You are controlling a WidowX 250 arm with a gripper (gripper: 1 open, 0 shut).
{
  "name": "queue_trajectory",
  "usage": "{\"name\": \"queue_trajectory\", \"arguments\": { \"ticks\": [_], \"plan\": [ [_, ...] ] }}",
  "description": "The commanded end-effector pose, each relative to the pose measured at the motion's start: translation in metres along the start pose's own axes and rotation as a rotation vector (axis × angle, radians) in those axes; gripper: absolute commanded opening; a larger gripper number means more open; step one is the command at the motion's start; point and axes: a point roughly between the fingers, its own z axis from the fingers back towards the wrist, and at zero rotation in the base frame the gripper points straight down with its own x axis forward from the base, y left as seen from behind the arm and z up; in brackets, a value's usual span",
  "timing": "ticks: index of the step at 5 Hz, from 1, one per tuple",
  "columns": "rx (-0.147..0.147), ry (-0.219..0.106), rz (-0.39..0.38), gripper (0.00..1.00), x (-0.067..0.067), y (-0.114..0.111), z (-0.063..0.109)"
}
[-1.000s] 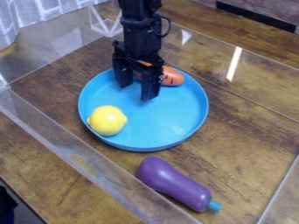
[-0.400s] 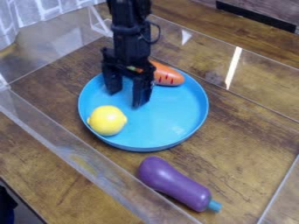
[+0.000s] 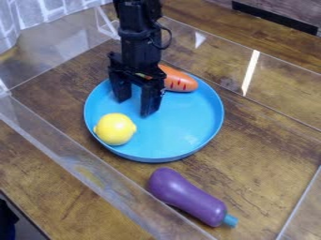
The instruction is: Move the carrot to the right side
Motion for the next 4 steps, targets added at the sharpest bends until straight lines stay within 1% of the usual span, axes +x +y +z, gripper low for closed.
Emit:
{"name": "queue_trajectory", "arguments": {
  "ticks": [1, 3, 4],
  "plan": [
    [0.009, -0.026, -0.032, 1.0, 0.009, 0.002, 0.001],
    [0.009, -0.005, -0.243, 1.0, 0.021, 0.008, -0.004],
    [0.009, -0.003, -0.204, 1.0, 0.019, 0.003, -0.007]
  ]
}}
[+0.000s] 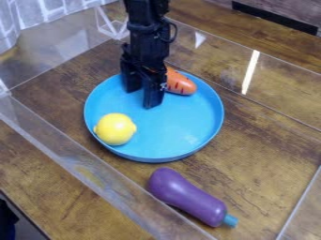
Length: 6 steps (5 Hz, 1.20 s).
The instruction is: Move the carrot to the right side
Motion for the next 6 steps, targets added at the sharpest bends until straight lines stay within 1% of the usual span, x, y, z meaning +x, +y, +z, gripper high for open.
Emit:
{"name": "queue_trajectory", "arguments": {
  "ticks": [1, 4, 6],
  "plan": [
    [-0.005, 0.004, 0.037, 1.0, -0.001, -0.009, -0.004],
    [-0.012, 0.027, -0.139, 1.0, -0.008, -0.023, 0.005],
    [-0.026, 0.048, -0.172, 1.0, -0.004, -0.035, -0.002]
  ]
}}
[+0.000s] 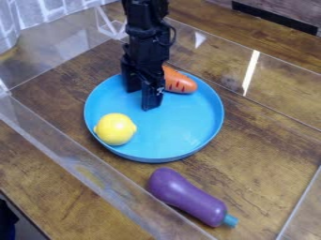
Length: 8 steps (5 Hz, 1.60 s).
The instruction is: Move the carrot to the right side
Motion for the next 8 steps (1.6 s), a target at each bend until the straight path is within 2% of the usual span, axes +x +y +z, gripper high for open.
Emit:
{"name": "queue_trajectory", "arguments": {
  "ticks": [1, 2, 3, 5, 8],
  "plan": [
    [-0.021, 0.018, -0.084, 1.0, 0.006, -0.011, -0.004],
    [-0.027, 0.031, -0.125, 1.0, 0.007, -0.008, -0.006],
    [-0.027, 0.032, -0.107, 1.0, 0.012, 0.001, -0.007],
    [-0.021, 0.043, -0.222, 1.0, 0.016, -0.011, -0.011],
    [-0.017, 0.058, -0.36, 1.0, 0.032, -0.003, -0.012]
  ]
}}
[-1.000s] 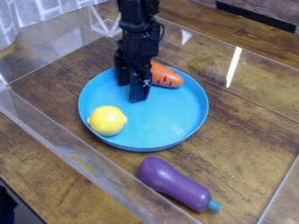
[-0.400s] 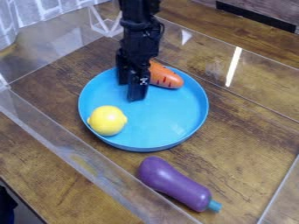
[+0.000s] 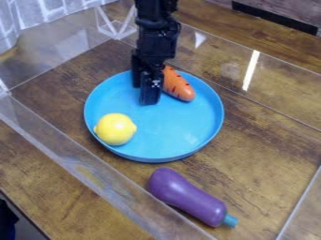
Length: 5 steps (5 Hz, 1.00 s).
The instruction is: Move the carrot to the right side
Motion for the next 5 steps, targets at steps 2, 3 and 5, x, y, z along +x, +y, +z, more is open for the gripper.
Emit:
{"name": "queue_trajectory", "arguments": {
  "ticks": [2, 3, 5],
  "plan": [
    [-0.013, 0.011, -0.054, 1.0, -0.002, 0.003, 0.008],
    [-0.01, 0.009, -0.025, 1.0, 0.002, 0.004, 0.004],
    [-0.004, 0.008, -0.023, 0.0, 0.009, 0.001, -0.001]
  ]
}}
